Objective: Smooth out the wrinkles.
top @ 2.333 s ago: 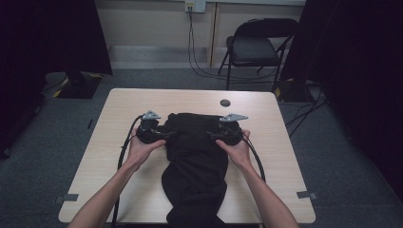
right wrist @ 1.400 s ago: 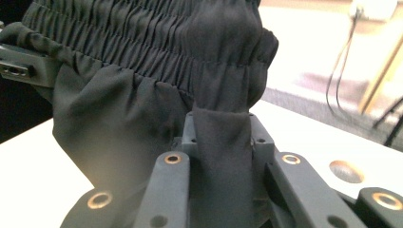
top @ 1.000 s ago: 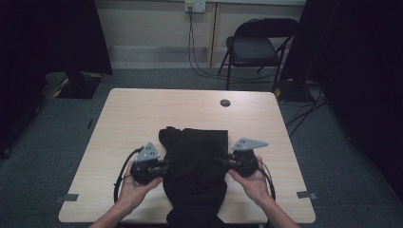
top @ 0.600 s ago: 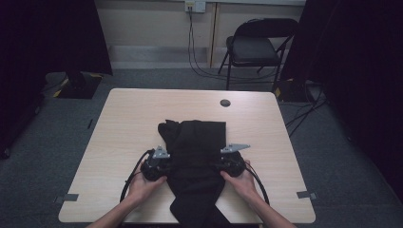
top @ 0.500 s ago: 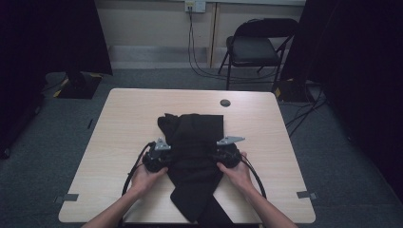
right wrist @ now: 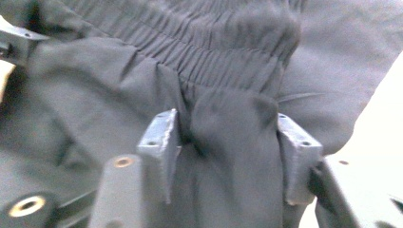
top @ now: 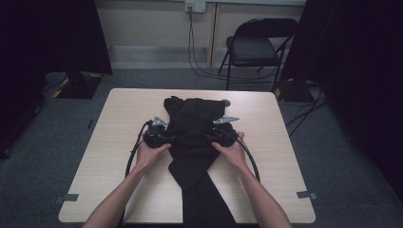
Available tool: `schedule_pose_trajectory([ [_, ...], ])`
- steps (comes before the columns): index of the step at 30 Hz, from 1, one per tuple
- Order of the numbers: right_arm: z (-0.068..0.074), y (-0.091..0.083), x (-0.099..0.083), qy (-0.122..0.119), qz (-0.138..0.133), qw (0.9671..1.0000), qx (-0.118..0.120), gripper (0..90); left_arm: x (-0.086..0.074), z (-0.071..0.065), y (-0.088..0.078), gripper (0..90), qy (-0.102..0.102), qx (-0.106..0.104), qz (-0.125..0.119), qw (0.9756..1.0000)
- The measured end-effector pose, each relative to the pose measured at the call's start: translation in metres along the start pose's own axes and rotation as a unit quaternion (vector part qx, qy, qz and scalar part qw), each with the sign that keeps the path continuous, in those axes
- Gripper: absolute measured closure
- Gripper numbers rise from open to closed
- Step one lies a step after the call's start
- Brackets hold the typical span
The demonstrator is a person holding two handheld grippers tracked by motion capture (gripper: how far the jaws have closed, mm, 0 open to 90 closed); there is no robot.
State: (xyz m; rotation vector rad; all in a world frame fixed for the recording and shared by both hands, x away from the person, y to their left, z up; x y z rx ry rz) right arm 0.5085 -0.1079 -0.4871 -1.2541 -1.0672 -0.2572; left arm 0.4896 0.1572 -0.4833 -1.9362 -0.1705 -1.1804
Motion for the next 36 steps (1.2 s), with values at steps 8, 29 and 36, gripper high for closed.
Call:
schedule_pose_trajectory([
  [8, 0.002, -0.070, -0.017, 0.015, -0.043, 0.9984, 0.033, 41.0, -0.018, -0.054, -0.067, 49.7, 0.067, -0.057, -0.006, 0.9961],
  [29, 0.078, -0.084, -0.069, -0.066, 0.025, 0.9829, 0.170, 90.0, -0.068, -0.126, -0.041, 25.2, 0.131, -0.148, 0.101, 0.9750],
  [36, 0.100, -0.089, -0.046, -0.052, -0.019, 0.9718, 0.229, 84.8, -0.071, -0.115, -0.034, 24.7, 0.105, -0.109, 0.122, 0.9809],
])
Point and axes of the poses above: each handheld gripper's, and its own axes: y roughly forward along the jaws, x roughly out of its top, z roughly to its left, the point moved 2 cm from there along y, roughly forward along the jaws, and after that the axes turned 9 degrees about -x, right-handed, at the moved point
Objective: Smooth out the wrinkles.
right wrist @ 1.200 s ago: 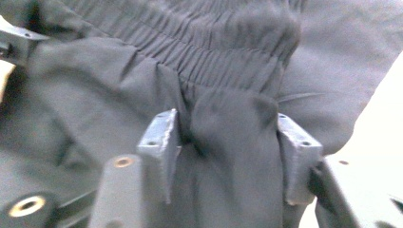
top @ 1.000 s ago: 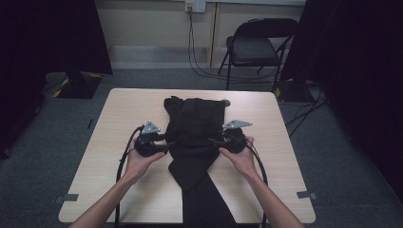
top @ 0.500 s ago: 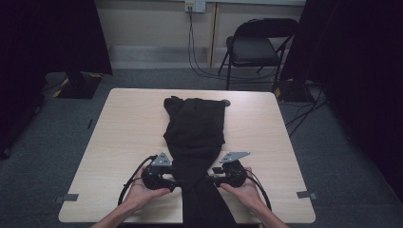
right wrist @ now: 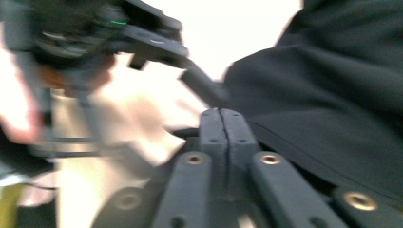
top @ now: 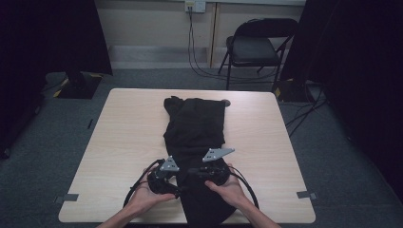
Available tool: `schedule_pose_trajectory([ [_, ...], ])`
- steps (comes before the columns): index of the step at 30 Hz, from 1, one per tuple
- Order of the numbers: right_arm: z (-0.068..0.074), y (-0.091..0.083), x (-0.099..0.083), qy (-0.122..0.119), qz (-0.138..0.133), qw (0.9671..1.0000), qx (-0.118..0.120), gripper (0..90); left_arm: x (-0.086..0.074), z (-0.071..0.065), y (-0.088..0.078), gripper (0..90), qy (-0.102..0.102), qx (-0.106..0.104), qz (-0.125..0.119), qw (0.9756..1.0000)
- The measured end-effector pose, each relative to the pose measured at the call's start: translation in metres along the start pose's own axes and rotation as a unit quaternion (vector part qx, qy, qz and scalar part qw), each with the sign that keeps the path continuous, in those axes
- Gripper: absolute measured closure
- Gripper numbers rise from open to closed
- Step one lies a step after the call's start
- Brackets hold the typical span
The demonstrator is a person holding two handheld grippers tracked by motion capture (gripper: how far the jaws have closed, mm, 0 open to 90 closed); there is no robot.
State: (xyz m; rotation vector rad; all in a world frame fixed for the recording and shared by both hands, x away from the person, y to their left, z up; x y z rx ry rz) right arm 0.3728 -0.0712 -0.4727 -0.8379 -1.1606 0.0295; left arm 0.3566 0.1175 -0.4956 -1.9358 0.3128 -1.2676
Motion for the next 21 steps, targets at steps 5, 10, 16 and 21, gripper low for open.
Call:
schedule_pose_trajectory([
  [5, 0.000, 0.006, -0.007, 0.008, 0.016, 0.9997, 0.019, 69.9, -0.005, 0.009, 0.003, 28.4, -0.003, 0.038, 0.017, 0.9991],
  [10, -0.021, -0.013, -0.010, 0.022, 0.004, 0.9992, -0.033, 79.2, -0.007, 0.011, -0.001, 28.4, -0.006, 0.050, 0.024, 0.9985],
  [16, -0.039, -0.010, -0.032, 0.004, 0.062, 0.9947, -0.083, 81.2, -0.008, 0.017, -0.004, 27.9, -0.017, 0.050, 0.031, 0.9981],
  [21, -0.045, 0.006, -0.028, 0.010, 0.046, 0.9953, -0.084, 79.6, -0.008, 0.021, -0.005, 26.3, -0.027, 0.029, 0.022, 0.9990],
])
Point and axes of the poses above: each handheld gripper's, and its own axes: y roughly forward along the jaws, x roughly out of its top, z roughly to its left, the point moved 2 cm from there along y, roughly forward along the jaws, and after that the axes turned 9 degrees about -x, right-handed, at the moved point
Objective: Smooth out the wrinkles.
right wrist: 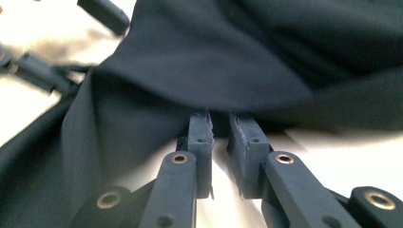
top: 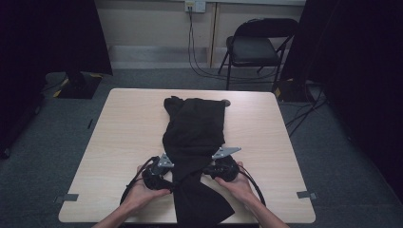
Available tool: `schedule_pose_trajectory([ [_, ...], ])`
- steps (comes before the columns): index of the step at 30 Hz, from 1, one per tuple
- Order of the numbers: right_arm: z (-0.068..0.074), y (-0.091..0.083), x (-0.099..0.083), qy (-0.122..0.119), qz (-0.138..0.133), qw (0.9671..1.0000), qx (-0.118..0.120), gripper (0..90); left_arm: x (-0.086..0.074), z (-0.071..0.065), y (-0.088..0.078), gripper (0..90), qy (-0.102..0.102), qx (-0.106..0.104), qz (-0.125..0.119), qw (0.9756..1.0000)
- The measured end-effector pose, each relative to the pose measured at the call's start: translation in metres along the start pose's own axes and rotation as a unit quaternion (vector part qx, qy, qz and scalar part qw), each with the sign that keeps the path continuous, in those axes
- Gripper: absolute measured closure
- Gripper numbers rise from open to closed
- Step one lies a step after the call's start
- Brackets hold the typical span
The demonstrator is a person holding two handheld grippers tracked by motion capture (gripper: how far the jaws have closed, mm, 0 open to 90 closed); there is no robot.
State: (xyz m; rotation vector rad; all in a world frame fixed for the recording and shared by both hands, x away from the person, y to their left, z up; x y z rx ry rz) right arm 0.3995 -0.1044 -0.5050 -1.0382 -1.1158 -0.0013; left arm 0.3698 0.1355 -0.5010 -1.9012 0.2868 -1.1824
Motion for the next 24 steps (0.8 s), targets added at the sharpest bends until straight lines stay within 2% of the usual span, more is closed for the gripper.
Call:
schedule_pose_trajectory([
  [2, 0.000, 0.006, 0.003, 0.004, -0.007, 0.9999, -0.006, 78.6, 0.000, 0.003, -0.001, 26.6, -0.003, 0.007, -0.002, 1.0000],
  [4, 0.002, 0.010, 0.002, -0.003, -0.009, 0.9998, -0.017, 78.3, -0.001, 0.003, -0.002, 26.4, 0.000, 0.004, -0.001, 1.0000],
  [5, 0.003, 0.011, 0.002, -0.006, -0.011, 0.9997, -0.022, 77.6, -0.001, 0.003, -0.001, 26.4, 0.000, 0.008, 0.000, 1.0000],
  [9, 0.003, 0.011, 0.002, -0.003, -0.006, 0.9997, -0.022, 77.7, -0.003, 0.002, -0.003, 26.7, 0.001, 0.021, 0.004, 0.9998],
  [12, 0.001, 0.007, 0.003, -0.022, 0.014, 0.9987, -0.044, 82.0, -0.007, 0.003, -0.006, 26.8, -0.002, 0.028, 0.005, 0.9996],
  [13, 0.000, 0.006, 0.002, -0.027, 0.015, 0.9985, -0.045, 82.8, -0.009, 0.005, -0.009, 26.8, 0.002, 0.031, 0.009, 0.9995],
  [15, -0.005, 0.002, 0.000, -0.031, 0.019, 0.9981, -0.050, 84.4, -0.012, 0.008, -0.014, 26.8, 0.005, 0.039, 0.012, 0.9991],
  [17, -0.010, -0.001, -0.002, -0.037, 0.019, 0.9977, -0.053, 84.5, -0.015, 0.012, -0.016, 26.6, -0.008, 0.043, 0.009, 0.9990],
  [19, -0.016, -0.004, -0.003, -0.043, 0.024, 0.9966, -0.066, 85.0, -0.015, 0.015, -0.019, 26.1, 0.004, 0.050, 0.017, 0.9986],
  [21, -0.024, -0.006, -0.005, -0.030, 0.027, 0.9966, -0.071, 85.9, -0.016, 0.017, -0.020, 25.7, 0.004, 0.056, 0.017, 0.9983],
  [22, -0.027, -0.007, -0.005, -0.031, 0.026, 0.9954, -0.087, 85.5, -0.016, 0.019, -0.020, 25.8, 0.001, 0.055, 0.016, 0.9984],
  [24, -0.034, -0.009, -0.007, -0.015, 0.025, 0.9946, -0.099, 80.1, -0.015, 0.020, -0.021, 25.7, 0.000, 0.060, 0.021, 0.9980],
])
Point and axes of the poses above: each handheld gripper's, and its own axes: y roughly forward along the jaws, x roughly out of its top, z roughly to its left, the point moved 2 cm from there along y, roughly forward along the jaws, and after that the axes turned 9 degrees about -x, right-handed, at the moved point
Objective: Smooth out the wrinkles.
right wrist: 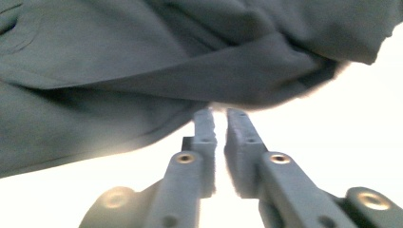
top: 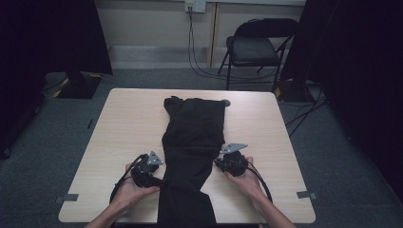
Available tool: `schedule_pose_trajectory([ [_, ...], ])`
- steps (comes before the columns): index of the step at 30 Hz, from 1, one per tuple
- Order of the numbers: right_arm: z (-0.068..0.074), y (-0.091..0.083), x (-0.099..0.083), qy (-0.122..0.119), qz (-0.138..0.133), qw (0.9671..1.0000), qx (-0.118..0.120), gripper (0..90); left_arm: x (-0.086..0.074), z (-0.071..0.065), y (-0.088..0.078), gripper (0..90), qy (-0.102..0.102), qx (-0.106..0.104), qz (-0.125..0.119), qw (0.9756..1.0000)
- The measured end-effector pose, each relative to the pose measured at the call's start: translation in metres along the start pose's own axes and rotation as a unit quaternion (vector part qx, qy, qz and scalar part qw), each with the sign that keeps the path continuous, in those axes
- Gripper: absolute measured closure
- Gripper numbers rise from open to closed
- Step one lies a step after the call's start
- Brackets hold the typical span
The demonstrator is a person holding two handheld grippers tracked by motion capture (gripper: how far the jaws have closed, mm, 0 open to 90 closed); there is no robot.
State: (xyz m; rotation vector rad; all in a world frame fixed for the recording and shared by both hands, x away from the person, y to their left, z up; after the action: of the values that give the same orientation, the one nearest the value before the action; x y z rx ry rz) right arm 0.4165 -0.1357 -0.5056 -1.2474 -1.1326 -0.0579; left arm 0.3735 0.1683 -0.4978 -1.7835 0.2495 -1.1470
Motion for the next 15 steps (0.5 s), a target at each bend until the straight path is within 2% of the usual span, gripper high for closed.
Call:
schedule_pose_trajectory([
  [1, 0.000, -0.001, -0.001, 0.004, -0.001, 1.0000, 0.002, 76.9, 0.000, 0.001, -0.001, 25.6, -0.003, -0.004, 0.001, 1.0000],
  [3, 0.007, -0.010, -0.001, 0.001, -0.020, 0.9993, 0.031, 75.4, 0.001, 0.000, -0.002, 27.1, 0.001, -0.011, -0.004, 0.9999],
  [5, 0.016, -0.018, 0.003, -0.002, -0.039, 0.9973, 0.063, 75.0, 0.003, -0.004, -0.004, 27.3, 0.006, -0.021, -0.015, 0.9996],
  [7, 0.026, -0.018, 0.004, -0.008, -0.038, 0.9957, 0.084, 73.9, 0.005, -0.008, -0.003, 27.0, 0.008, -0.036, -0.025, 0.9990],
  [10, 0.042, -0.011, 0.002, -0.020, -0.029, 0.9931, 0.112, 69.1, 0.008, -0.015, -0.001, 25.7, 0.020, -0.039, -0.022, 0.9988],
  [13, 0.055, -0.007, -0.001, -0.045, -0.016, 0.9930, 0.108, 65.4, 0.009, -0.018, 0.001, 25.4, 0.025, -0.041, -0.022, 0.9986],
  [15, 0.056, -0.009, -0.002, -0.058, -0.018, 0.9931, 0.100, 64.9, 0.009, -0.018, 0.002, 25.3, 0.025, -0.037, -0.017, 0.9988],
])
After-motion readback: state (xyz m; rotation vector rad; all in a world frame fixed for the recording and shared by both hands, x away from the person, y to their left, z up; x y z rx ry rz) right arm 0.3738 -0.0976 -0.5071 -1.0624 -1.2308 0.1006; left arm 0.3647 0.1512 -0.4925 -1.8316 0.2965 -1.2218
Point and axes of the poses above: each handheld gripper's, and its own axes: y roughly forward along the jaws, x roughly out of its top, z roughly to its left, the point moved 2 cm from there along y, roughly forward along the jaws, and after that the axes turned 9 degrees about -x, right-handed, at the moved point
